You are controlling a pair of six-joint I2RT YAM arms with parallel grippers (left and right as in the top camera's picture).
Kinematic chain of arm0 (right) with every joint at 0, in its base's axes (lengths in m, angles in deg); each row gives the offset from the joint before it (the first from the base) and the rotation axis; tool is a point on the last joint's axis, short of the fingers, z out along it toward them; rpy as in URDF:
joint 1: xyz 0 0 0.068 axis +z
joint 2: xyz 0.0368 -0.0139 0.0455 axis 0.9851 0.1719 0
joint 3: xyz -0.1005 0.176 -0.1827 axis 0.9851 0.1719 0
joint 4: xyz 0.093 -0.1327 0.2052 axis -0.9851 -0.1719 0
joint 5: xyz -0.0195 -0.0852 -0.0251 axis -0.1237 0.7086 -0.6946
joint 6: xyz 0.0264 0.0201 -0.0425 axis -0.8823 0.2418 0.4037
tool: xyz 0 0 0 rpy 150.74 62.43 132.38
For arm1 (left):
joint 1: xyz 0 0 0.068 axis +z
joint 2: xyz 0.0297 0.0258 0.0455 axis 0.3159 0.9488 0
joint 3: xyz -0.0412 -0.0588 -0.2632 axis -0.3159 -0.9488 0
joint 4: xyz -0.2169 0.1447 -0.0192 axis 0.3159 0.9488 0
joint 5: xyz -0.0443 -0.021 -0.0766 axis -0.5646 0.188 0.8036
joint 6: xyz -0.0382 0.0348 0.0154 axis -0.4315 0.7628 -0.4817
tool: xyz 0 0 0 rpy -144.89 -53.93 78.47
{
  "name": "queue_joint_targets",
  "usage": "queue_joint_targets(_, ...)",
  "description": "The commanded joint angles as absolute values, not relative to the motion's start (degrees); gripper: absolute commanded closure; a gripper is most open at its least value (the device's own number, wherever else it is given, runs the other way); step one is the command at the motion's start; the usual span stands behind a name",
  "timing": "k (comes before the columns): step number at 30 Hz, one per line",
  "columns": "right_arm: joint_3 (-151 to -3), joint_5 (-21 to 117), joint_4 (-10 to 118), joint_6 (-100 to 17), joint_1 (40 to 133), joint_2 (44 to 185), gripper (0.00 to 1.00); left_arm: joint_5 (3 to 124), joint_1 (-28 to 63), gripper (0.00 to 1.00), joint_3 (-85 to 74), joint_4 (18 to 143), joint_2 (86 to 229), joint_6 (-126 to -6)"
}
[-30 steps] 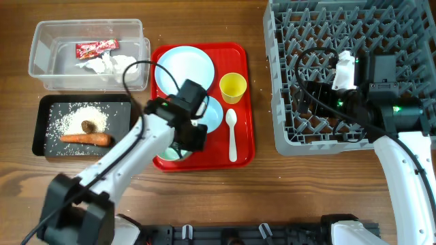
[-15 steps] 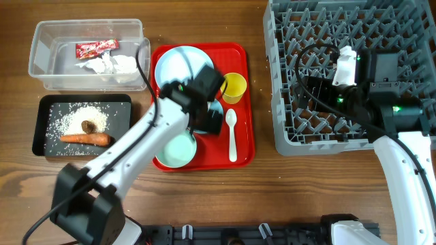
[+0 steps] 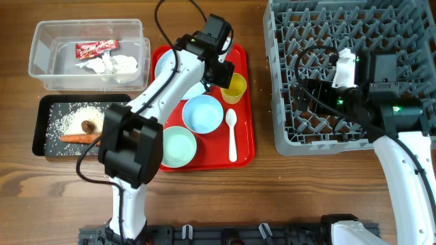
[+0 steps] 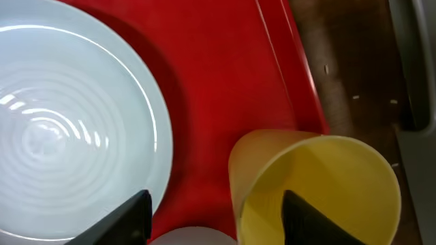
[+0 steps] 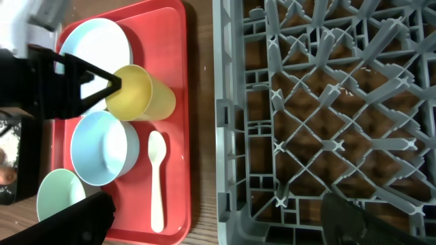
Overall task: Sort waste into correct bins and load items into the dishwasher rack
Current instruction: 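Set the green bowl back on the red tray and grasp the yellow cup, then lift the yellow cup with the left gripper and hand it to the right gripper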
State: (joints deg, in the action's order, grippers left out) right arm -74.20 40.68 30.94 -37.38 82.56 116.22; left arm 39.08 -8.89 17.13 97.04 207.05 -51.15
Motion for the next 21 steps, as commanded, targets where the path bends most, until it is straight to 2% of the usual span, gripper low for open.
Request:
queue_joint_targets(1, -74.99, 40.83, 31.03, -36.94, 82.87, 116.75, 0.00, 40.02, -9.72, 0.52, 18.03, 96.88, 210.72, -50.54)
queue_joint_targets(3, -74.99, 40.83, 30.96, -36.92, 82.87, 116.75, 0.00, 40.00, -9.99, 0.58, 18.03, 96.93, 211.79, -50.56)
queue_joint_targets(4, -74.99, 40.85, 30.94, -36.92, 82.87, 116.75, 0.00, 39.98, -10.07, 0.65, 18.03, 96.93, 211.90, -50.58)
queue_joint_targets(6, -74.99, 40.85, 30.96, -36.94, 82.87, 116.75, 0.00, 39.96, -10.07, 0.89, 18.05, 96.42, 211.86, -51.41)
queue_joint_targets(7, -74.99, 40.85, 31.03, -36.92, 82.87, 116.75, 0.00, 39.94, -10.07, 0.96, 18.05, 96.27, 211.86, -52.02)
queue_joint_targets(10, -74.99, 40.83, 31.75, -36.94, 82.87, 116.75, 0.00, 40.02, -9.44, 0.96, 18.16, 96.27, 210.35, -56.26)
queue_joint_targets(12, -74.99, 40.77, 33.02, -36.92, 82.87, 116.75, 0.00, 45.36, -7.23, 0.96, 18.16, 96.95, 205.52, -57.25)
queue_joint_targets(17, -74.99, 31.28, 39.42, -36.44, 82.87, 116.75, 0.00, 67.76, 3.37, 0.96, 18.14, 103.53, 194.35, -56.94)
queue_joint_targets(21, -74.99, 14.06, 50.94, -35.23, 82.89, 117.77, 0.00, 99.45, 11.72, 0.96, 18.14, 104.77, 193.30, -49.73)
